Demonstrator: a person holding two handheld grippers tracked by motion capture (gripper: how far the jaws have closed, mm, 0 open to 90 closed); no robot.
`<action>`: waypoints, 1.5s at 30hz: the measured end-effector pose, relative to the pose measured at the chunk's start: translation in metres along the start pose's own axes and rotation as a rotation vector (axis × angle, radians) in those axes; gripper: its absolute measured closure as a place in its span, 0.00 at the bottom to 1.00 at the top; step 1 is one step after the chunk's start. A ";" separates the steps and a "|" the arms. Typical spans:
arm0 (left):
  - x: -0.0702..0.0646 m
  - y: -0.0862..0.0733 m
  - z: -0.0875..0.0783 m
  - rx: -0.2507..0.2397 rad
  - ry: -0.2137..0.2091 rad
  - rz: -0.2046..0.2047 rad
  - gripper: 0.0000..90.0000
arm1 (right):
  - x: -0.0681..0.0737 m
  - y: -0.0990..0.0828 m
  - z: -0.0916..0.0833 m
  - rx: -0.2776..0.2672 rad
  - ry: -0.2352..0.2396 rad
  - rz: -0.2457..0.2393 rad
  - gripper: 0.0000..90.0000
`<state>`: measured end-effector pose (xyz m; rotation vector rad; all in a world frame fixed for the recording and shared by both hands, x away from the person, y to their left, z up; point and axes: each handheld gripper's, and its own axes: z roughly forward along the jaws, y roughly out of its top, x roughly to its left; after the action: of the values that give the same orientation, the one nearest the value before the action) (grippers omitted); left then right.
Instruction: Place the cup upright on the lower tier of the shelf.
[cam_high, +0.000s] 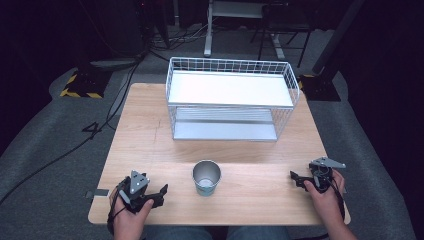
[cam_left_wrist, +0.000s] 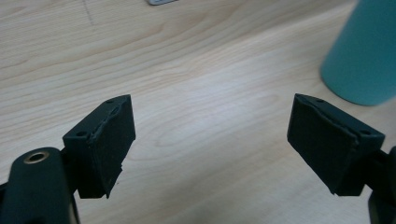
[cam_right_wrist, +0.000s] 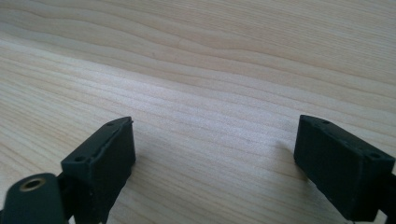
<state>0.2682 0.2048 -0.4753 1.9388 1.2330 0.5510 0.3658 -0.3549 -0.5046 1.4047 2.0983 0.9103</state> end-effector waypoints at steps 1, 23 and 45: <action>-0.003 -0.001 -0.002 -0.002 -0.007 0.005 0.18 | 0.000 0.000 0.000 0.000 0.000 0.000 0.14; -0.066 0.006 -0.004 -0.057 -0.144 0.083 0.17 | 0.000 0.000 0.000 0.000 0.000 0.000 0.14; -0.090 0.002 0.031 -0.089 -0.220 0.061 0.17 | 0.002 -0.001 -0.002 0.002 0.003 0.000 0.15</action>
<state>0.2515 0.1118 -0.4894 1.9104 0.9985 0.4037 0.3629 -0.3537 -0.5045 1.4052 2.1023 0.9108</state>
